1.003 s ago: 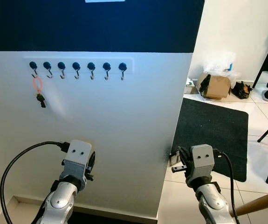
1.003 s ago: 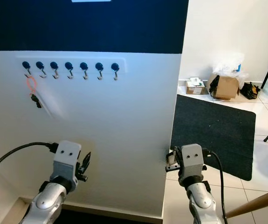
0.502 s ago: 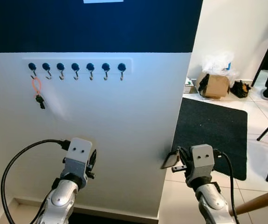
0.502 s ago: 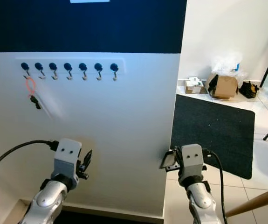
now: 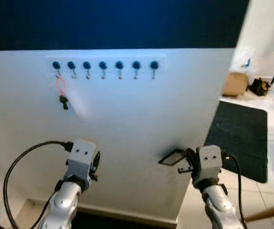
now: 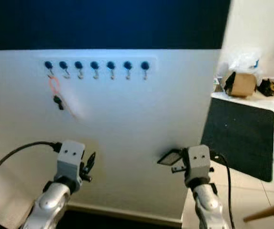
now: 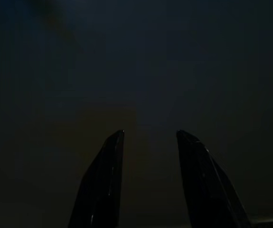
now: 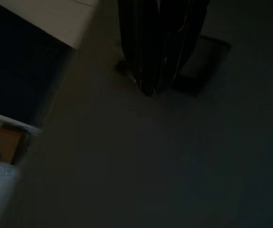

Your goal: Hang keys on a hook

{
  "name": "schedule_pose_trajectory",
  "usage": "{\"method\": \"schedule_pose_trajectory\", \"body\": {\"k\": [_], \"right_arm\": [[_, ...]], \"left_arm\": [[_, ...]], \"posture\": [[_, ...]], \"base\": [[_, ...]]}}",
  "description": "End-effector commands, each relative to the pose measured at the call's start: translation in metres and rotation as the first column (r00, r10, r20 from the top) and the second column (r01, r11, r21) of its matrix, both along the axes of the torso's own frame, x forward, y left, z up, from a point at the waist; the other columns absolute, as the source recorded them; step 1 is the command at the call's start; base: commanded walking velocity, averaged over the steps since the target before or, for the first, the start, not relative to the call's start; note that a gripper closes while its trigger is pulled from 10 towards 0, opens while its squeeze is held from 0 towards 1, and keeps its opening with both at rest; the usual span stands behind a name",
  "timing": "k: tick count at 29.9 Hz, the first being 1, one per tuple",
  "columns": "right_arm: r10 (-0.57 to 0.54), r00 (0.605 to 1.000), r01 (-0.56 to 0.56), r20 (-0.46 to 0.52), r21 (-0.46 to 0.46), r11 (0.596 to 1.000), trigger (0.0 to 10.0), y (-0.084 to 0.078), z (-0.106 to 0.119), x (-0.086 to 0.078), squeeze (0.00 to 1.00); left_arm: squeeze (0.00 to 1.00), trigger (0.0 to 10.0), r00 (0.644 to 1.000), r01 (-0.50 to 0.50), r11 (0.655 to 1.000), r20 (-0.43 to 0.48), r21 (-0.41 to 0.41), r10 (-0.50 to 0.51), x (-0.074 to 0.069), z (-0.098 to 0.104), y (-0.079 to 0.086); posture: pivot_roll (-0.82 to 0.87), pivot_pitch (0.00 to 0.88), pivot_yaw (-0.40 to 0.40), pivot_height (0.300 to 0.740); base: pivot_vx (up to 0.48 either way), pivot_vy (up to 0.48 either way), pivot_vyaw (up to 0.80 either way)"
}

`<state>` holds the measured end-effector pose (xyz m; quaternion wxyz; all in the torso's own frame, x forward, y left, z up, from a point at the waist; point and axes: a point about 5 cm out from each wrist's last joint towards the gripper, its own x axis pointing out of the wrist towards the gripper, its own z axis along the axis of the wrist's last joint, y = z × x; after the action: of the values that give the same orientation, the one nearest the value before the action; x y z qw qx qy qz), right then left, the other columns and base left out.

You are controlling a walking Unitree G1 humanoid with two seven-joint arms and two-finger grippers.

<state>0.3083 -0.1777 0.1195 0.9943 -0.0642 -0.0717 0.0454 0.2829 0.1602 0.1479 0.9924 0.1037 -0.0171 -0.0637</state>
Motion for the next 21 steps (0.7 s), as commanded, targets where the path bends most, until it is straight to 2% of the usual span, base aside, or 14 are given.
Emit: {"method": "schedule_pose_trajectory", "body": {"k": [1,4,21], "right_arm": [[0.010,1.000,-0.010,-0.005,0.005,1.000,10.0,0.0033,-0.0031,-0.0018,0.00],[0.009,1.000,-0.009,-0.005,0.005,1.000,10.0,0.0034,-0.0034,-0.0017,0.00],[0.017,1.000,-0.016,-0.001,0.006,1.000,10.0,0.0056,-0.0030,0.0007,0.00]], "left_arm": [[0.00,10.0,1.000,-0.005,1.000,-0.027,0.007,0.005,-0.0016,-0.0055,0.0030],[0.00,10.0,1.000,-0.004,1.000,-0.027,0.009,0.004,-0.0013,-0.0056,0.0034],[0.00,10.0,1.000,0.005,1.000,-0.015,0.017,-0.005,-0.0016,-0.0040,0.0021]], "posture": [[0.05,0.130,0.078,0.740],[0.05,0.128,0.078,0.740],[0.06,0.123,0.077,0.740]], "base": [[0.000,0.311,0.00],[0.000,0.309,0.00],[0.000,0.000,0.00]]}}
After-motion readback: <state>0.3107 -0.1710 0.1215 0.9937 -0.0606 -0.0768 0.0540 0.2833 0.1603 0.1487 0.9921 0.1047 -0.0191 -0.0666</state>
